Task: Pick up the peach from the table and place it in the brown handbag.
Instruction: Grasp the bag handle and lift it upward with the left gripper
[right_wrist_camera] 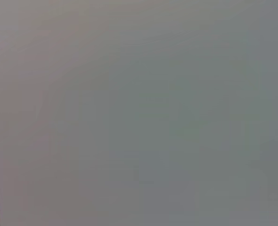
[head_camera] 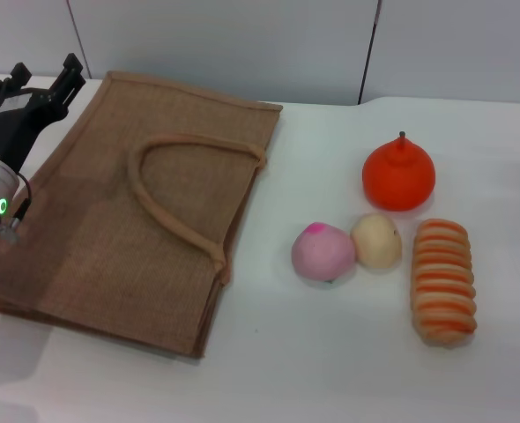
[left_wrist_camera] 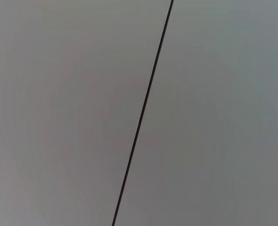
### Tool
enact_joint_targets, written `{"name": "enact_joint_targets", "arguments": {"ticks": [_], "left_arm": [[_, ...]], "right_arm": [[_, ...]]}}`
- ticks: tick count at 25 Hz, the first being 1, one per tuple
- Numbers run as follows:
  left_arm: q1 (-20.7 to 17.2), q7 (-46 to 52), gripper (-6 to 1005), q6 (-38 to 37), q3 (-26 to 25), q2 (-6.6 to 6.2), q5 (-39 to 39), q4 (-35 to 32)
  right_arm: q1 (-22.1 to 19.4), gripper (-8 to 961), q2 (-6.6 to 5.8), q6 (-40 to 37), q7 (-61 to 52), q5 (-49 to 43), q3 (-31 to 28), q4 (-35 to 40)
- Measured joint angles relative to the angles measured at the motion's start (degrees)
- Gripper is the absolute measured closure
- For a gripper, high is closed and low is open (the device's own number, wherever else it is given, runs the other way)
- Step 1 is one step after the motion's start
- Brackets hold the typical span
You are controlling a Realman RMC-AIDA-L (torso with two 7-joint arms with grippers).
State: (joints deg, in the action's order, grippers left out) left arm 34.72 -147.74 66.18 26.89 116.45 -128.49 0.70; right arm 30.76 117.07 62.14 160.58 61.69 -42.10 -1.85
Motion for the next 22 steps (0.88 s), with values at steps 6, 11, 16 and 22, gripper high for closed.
{"name": "enact_joint_targets", "arguments": {"ticks": [6, 11, 16, 22], "left_arm": [[-0.1, 0.2, 132, 0.0, 0.0, 0.00, 0.0, 0.0], [-0.1, 0.3, 140, 0.0, 0.0, 0.00, 0.0, 0.0], [-0.1, 0.4, 147, -0.1, 0.2, -0.02, 0.1, 0.0], [1.1, 4.1, 156, -0.8, 1.7, -0.32, 5.0, -0.1]], "right_arm": [[0.0, 62, 0.00, 0.0, 0.0, 0.0, 0.0, 0.0], [0.0, 61, 0.00, 0.0, 0.0, 0.0, 0.0, 0.0], [0.0, 61, 0.00, 0.0, 0.0, 0.0, 0.0, 0.0], [0.0, 62, -0.01, 0.0, 0.0, -0.1, 0.0, 0.1]]}}
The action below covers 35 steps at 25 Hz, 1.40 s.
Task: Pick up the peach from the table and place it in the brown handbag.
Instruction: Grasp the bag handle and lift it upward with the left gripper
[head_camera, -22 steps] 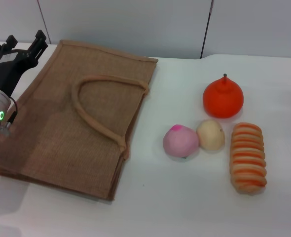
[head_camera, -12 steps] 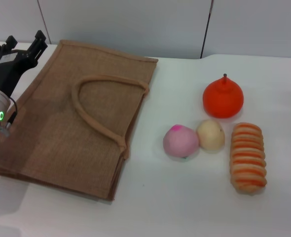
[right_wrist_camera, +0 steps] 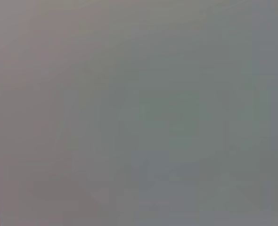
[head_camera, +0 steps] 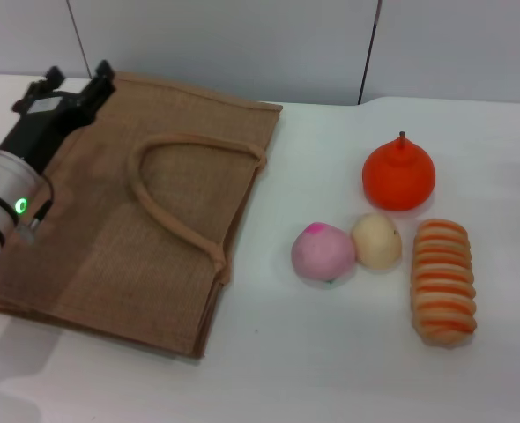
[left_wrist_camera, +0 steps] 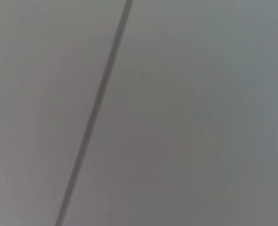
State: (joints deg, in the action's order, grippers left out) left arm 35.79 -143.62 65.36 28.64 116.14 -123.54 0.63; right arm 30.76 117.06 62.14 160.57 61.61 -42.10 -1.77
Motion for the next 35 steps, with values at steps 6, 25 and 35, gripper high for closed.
{"name": "enact_joint_targets", "arguments": {"ticks": [6, 25, 35], "left_arm": [[1.2, 7.7, 166, -0.2, 0.0, -0.28, 5.6, -0.5], [1.4, 63.0, 194, -4.6, 0.1, 0.10, 42.6, -25.9], [3.7, 85.5, 210, -11.2, 6.0, 0.30, 62.0, -34.7]], "right_arm": [[-0.3, 62, -0.06, 0.0, 0.0, 0.0, 0.0, 0.3], [-0.1, 61, -0.17, -1.0, 0.1, 0.1, 0.0, 0.6], [0.2, 62, -0.16, -1.6, 0.3, 0.0, 0.0, 0.6]]}}
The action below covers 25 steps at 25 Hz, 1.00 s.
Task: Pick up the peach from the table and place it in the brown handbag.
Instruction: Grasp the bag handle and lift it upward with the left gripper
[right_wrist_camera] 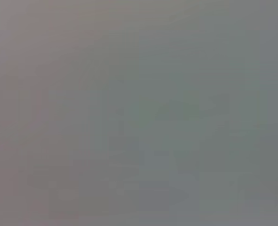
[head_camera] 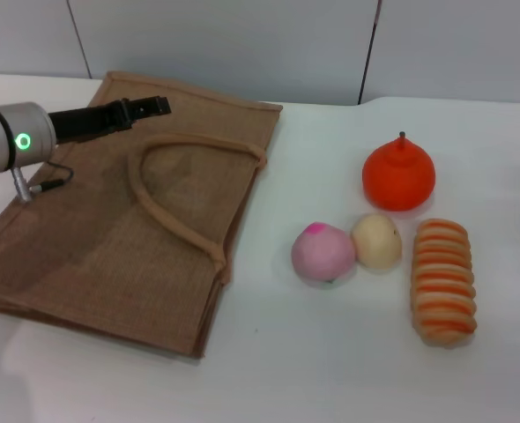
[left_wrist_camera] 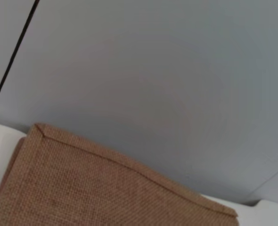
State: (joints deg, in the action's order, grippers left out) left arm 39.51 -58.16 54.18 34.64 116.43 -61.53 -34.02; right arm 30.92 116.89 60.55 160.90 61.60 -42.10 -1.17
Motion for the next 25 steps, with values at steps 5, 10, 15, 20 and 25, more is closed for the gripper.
{"name": "enact_joint_targets", "arguments": {"ticks": [5, 10, 15, 20, 25], "left_arm": [[-0.8, 11.1, 217, -0.6, 8.4, 0.03, 4.2, -6.7], [-1.1, 26.3, 225, -0.6, 16.0, -0.18, 15.8, -13.2], [0.0, 31.7, 232, -0.5, 17.2, -0.11, 23.1, -13.7], [0.5, 32.5, 240, -1.2, 17.7, -0.12, 25.0, -13.7], [2.0, 30.5, 248, -5.1, 18.2, -0.20, 24.9, -9.9]], "right_arm": [[0.0, 62, 0.00, 0.0, 0.1, 0.0, 0.0, 0.0], [0.1, 62, -0.02, -0.4, 0.1, 0.0, 0.0, 0.0], [0.1, 61, -0.08, -0.7, 0.1, 0.3, 0.0, 0.0], [0.2, 61, -0.09, -0.7, 0.1, 0.3, 0.0, -0.1], [0.6, 61, -0.09, -0.7, 0.1, 0.3, 0.0, -0.2]]}}
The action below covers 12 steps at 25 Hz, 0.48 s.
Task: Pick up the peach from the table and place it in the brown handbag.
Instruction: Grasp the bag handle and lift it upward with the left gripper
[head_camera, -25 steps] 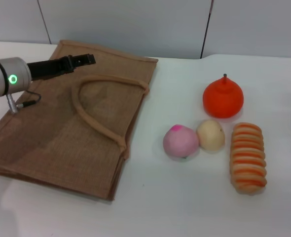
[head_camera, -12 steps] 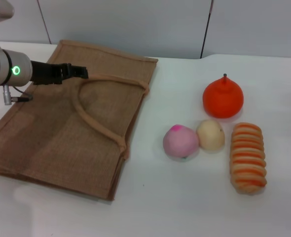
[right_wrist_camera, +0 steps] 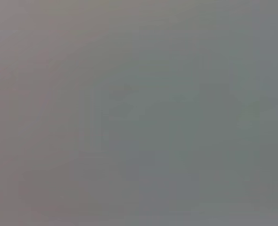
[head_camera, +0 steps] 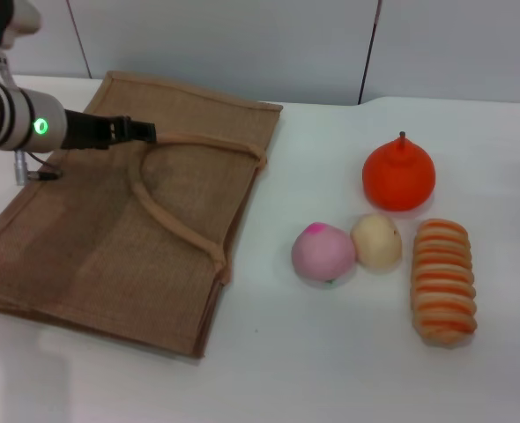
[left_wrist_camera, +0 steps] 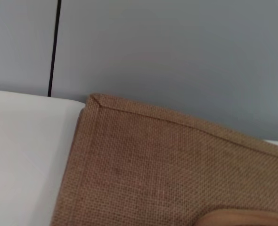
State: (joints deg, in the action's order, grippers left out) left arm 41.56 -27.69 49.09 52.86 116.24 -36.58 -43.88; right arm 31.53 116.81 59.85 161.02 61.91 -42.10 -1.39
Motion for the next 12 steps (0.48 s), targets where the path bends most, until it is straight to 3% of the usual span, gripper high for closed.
{"name": "enact_joint_targets", "arguments": {"ticks": [12], "left_arm": [[4.9, -6.4, 266, -7.2, 0.1, -0.33, 0.2, 11.7]], "right_arm": [[0.1, 62, 0.00, 0.0, 0.0, 0.1, 0.0, -0.2]]}}
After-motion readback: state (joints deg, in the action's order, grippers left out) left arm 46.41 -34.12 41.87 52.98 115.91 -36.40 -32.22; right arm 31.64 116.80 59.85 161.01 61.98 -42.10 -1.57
